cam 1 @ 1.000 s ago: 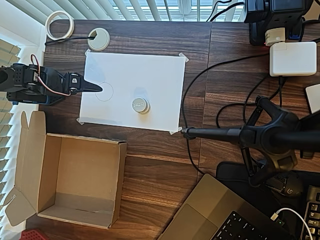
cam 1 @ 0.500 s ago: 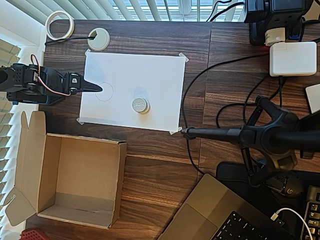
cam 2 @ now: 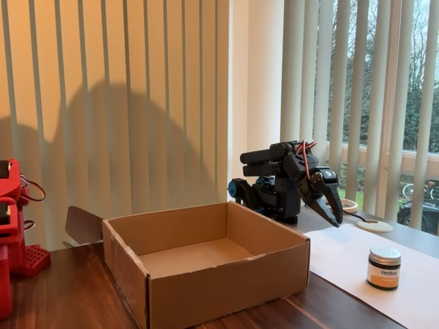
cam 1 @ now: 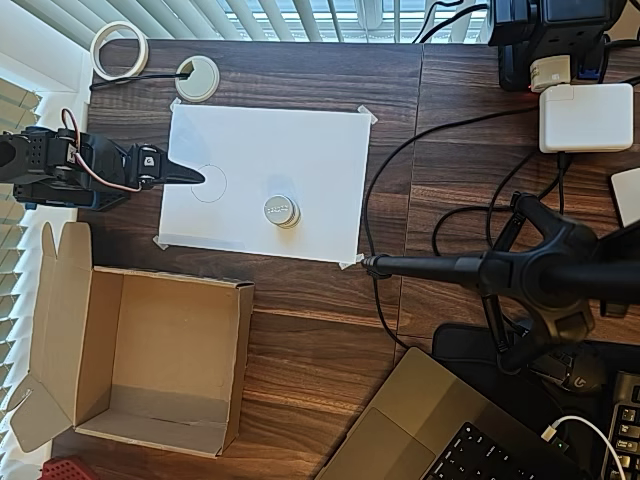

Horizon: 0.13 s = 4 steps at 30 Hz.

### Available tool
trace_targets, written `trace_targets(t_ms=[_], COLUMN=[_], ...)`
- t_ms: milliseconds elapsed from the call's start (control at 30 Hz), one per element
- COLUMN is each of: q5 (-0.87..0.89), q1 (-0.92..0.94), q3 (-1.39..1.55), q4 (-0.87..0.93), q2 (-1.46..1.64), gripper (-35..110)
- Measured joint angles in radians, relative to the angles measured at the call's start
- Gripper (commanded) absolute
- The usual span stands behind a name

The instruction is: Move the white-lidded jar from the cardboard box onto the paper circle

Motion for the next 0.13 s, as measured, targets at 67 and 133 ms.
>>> trace_targets(t_ms=[67, 133], q5=[0.000, 0.000], q1=[0.000, 0.000], q3=[0.000, 0.000], q4=[0.000, 0.000], q2=[0.000, 0.000], gripper=[0, 0])
